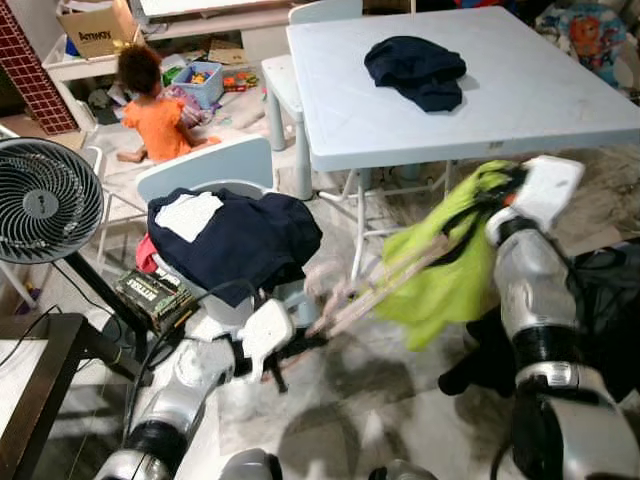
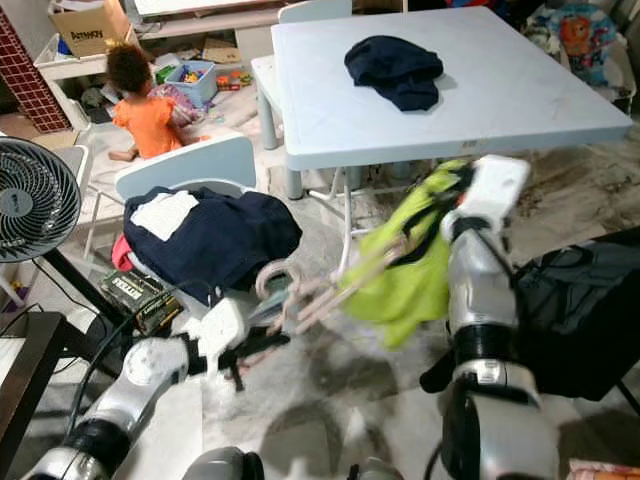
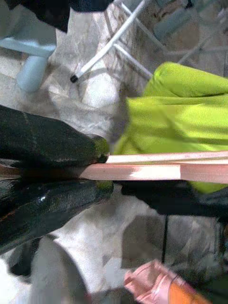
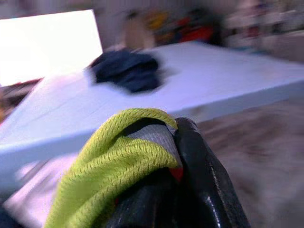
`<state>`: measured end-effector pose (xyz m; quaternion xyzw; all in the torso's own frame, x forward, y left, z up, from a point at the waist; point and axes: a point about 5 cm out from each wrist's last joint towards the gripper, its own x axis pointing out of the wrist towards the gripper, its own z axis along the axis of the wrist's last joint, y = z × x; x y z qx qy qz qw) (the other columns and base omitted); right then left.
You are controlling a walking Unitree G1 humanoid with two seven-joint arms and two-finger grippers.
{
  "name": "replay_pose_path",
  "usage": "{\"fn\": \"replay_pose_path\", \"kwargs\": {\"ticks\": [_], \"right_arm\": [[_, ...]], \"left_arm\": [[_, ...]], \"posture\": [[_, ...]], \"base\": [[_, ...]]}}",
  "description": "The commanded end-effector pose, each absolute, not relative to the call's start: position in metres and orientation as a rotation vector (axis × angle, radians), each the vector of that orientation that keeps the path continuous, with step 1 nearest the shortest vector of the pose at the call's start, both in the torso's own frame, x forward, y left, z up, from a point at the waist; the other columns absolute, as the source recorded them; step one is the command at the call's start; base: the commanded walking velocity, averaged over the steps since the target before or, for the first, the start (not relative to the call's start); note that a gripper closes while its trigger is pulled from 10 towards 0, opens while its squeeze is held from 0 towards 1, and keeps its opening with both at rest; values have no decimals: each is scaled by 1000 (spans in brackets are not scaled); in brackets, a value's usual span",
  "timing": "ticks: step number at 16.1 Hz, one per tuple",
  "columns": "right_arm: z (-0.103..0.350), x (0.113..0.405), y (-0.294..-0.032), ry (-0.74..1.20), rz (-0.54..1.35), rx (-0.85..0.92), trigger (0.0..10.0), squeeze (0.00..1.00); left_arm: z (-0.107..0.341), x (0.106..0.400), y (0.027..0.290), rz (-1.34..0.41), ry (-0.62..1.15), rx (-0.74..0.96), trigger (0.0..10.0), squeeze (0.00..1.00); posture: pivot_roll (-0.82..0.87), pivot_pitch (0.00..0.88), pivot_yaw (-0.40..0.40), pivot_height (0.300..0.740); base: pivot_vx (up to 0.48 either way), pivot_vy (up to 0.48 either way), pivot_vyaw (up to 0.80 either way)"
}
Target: Hang hanger
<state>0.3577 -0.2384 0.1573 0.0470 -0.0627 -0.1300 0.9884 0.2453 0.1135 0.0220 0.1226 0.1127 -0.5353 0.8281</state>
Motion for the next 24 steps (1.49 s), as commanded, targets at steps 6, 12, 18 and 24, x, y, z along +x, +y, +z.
{"fn": "replay_pose_path", "kwargs": {"ticks": [6, 12, 18, 24], "right_arm": [[134, 349, -261, -20, -453, -80, 0, 0], [104, 324, -279, 52, -481, -176, 0, 0], [80, 304, -230, 74, -81, -284, 10000, 0], [85, 292, -200, 5, 97, 2, 10000, 0]], "left_arm": [[39, 243, 127, -982, 147, 232, 0, 0], [46, 243, 147, -588, 87, 165, 4039, 0], [50, 264, 183, -174, 110, 53, 10000, 0], [71, 282, 195, -100, 40, 57, 10000, 0]], "posture": [[-39, 0, 16, 740], [-25, 0, 6, 740], [-36, 0, 29, 740], [-23, 0, 33, 740]], "base": [[0, 0, 0], [0, 0, 0], [0, 0, 0], [0, -167, 0]]}}
